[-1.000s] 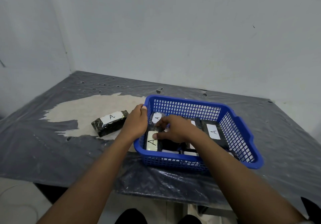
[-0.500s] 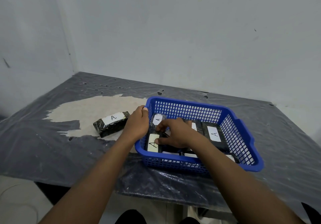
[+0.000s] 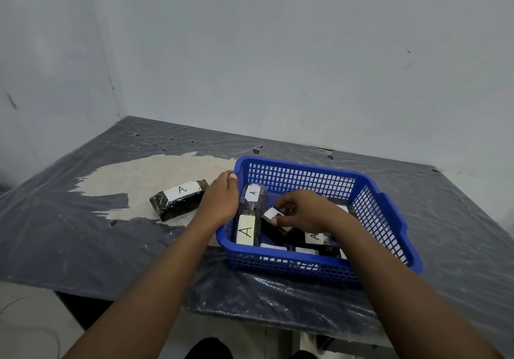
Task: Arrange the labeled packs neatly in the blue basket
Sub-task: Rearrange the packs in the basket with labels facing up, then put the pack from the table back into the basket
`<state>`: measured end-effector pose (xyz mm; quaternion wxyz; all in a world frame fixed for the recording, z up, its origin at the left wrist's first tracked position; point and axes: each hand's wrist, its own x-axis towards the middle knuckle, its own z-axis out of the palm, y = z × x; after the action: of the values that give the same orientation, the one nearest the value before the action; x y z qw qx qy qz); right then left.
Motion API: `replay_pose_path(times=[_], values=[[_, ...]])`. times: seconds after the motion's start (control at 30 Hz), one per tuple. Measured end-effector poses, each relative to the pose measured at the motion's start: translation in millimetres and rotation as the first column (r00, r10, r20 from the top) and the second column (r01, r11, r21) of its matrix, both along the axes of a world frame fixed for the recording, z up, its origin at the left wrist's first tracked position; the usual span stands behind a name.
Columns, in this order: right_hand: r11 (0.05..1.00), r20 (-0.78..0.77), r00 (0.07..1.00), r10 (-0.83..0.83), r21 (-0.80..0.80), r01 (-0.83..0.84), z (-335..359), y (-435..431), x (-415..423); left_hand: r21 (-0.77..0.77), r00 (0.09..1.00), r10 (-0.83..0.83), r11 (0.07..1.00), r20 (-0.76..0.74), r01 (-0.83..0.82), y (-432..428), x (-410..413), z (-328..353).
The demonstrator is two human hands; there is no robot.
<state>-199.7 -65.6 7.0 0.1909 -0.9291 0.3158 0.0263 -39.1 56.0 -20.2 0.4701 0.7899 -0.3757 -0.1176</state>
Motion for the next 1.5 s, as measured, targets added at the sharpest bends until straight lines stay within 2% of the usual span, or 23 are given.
replay_pose_path(times=[0.17,0.5,0.57,0.63,0.7,0.77,0.83,0.87,0.93,1.0,1.07,1.17,1.27,1.37,1.5], values=[[0.988,-0.044,0.994,0.1,0.121,-0.095,6,-5,-6,-0.001,1.0,0.002,1.0,0.017,-0.002,-1,1,-2],[0.974,-0.14,0.974,0.176,0.166,-0.152,17,7,-10,-0.012,1.0,0.0,1.0,0.026,0.0,-2,3,-5],[0.989,-0.075,0.987,0.141,0.047,-0.138,19,18,-12,-0.028,1.0,0.007,1.0,0.008,-0.007,-3,3,-5],[0.994,0.145,0.984,0.108,-0.034,-0.104,17,42,-10,-0.039,0.999,0.029,0.999,-0.033,-0.03,-3,6,-7],[0.993,0.334,0.936,0.109,0.0,-0.116,10,73,-5,-0.038,0.991,0.018,0.999,-0.132,-0.023,-5,10,-7],[0.989,0.374,0.917,0.139,0.003,-0.151,-3,101,0,-0.036,0.96,-0.008,0.999,-0.281,-0.002,-6,15,-7],[0.981,0.356,0.915,0.187,-0.117,-0.154,-16,115,3,-0.053,0.944,-0.02,0.999,-0.329,0.002,-2,23,-9],[0.971,0.348,0.914,0.21,-0.184,-0.152,-20,117,4,-0.071,0.96,-0.017,0.997,-0.281,-0.003,3,28,-10],[0.954,0.35,0.904,0.246,-0.254,-0.162,-24,114,3,-0.086,0.997,0.072,0.994,-0.012,-0.072,14,41,-16],[0.942,0.363,0.894,0.262,-0.298,-0.155,-27,110,2,-0.044,0.92,0.191,0.981,0.342,-0.188,28,58,-24],[0.93,0.376,0.892,0.253,-0.349,-0.117,-31,107,0,0.086,0.839,0.175,0.963,0.515,-0.254,40,75,-33],[0.93,0.374,0.892,0.255,-0.348,-0.12,-34,112,1,0.296,0.839,0.129,0.898,0.528,-0.325,70,100,-56],[0.932,0.378,0.892,0.247,-0.344,-0.113,-34,114,5,0.325,0.853,0.104,0.896,0.511,-0.304,79,113,-65],[0.934,0.371,0.896,0.244,-0.337,-0.115,-35,113,4,0.216,0.872,0.158,0.934,0.462,-0.284,75,108,-61],[0.969,0.409,0.892,0.194,-0.224,-0.107,-28,113,2,-0.144,0.915,0.287,0.956,0.283,-0.256,67,87,-30]])
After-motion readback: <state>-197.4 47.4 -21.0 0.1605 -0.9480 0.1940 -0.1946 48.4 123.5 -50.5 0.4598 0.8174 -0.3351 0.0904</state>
